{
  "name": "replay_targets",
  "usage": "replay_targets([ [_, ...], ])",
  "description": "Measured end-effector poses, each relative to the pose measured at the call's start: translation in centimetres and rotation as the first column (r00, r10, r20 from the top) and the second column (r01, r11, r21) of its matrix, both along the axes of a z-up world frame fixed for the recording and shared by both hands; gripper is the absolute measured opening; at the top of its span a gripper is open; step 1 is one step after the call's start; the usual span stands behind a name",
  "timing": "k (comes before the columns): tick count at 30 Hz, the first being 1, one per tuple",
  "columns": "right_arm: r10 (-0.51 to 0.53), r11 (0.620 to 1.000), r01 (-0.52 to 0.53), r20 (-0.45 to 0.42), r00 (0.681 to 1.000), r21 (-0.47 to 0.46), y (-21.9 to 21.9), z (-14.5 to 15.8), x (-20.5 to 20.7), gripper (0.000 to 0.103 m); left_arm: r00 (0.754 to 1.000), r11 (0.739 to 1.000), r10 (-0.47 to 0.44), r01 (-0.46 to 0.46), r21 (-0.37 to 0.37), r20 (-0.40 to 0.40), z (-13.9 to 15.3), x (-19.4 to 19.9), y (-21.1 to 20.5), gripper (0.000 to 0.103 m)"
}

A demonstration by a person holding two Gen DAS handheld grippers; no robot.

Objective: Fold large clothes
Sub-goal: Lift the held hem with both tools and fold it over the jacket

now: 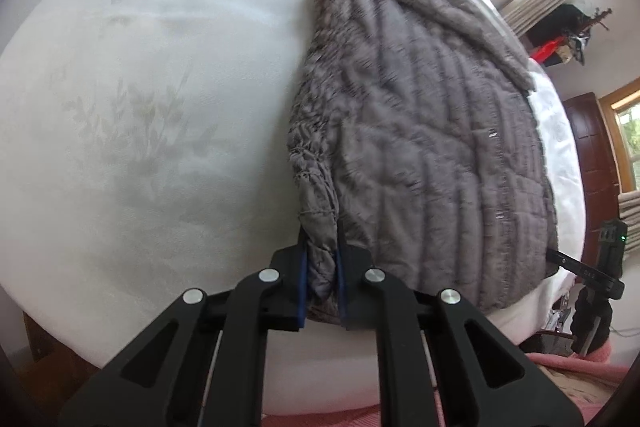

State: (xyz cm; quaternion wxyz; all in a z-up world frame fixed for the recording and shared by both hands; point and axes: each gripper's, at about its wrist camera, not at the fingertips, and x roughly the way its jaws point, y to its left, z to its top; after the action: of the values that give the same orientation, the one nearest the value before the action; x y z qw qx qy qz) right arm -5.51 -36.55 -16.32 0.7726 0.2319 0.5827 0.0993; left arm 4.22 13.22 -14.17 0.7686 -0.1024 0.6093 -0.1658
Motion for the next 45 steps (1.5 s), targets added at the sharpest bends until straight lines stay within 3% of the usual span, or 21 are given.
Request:
replay_targets([
  [8,-0.017,0.992,-0.002,0.152,0.988,0.124,-2.0,7.1,1.8,0.012,0.989,0.988,-0.013,0.035,-0.148,0.144,8.4,1.9,-1.1,0.008],
  [12,-0.019,0.988,-0.018,0.236,0.972,0.155,-3.3,11.1,4.9,0.012,0.979,0.976,-0.028,0.070,-0.206,0.203,12.0,5.6,-2.3,0.008],
  [17,-0.031,0.985,-0.021,0.291,0.956,0.172,-4.9,14.7,10.3,0.012,0.964,0.971,-0.028,0.089,-0.223,0.263,14.7,10.9,-4.2,0.008],
  [24,-0.117,0.978,0.057,0.302,0.946,0.200,-8.2,16.1,18.4,0.011,0.953,0.973,0.029,0.043,-0.228,0.302,16.3,19.8,-6.0,0.008],
  [28,-0.146,0.978,0.096,0.287,0.947,0.183,-9.6,15.8,23.6,0.011,0.944,0.981,0.050,0.014,-0.191,0.326,15.9,24.7,-7.1,0.008],
  [34,-0.170,0.977,0.133,0.229,0.958,0.164,-11.1,13.1,30.4,0.011,0.951,0.992,0.063,-0.026,-0.125,0.303,13.2,31.2,-8.4,0.008],
  [41,-0.169,0.979,0.149,0.138,0.976,0.142,-11.9,8.3,36.7,0.012,0.981,0.997,0.057,-0.048,-0.053,0.187,6.5,37.5,-9.9,0.008],
  [45,-0.169,0.978,0.155,0.097,0.981,0.141,-12.4,5.9,38.8,0.011,0.986,0.999,0.040,-0.036,-0.025,0.161,3.8,39.2,-10.6,0.008],
])
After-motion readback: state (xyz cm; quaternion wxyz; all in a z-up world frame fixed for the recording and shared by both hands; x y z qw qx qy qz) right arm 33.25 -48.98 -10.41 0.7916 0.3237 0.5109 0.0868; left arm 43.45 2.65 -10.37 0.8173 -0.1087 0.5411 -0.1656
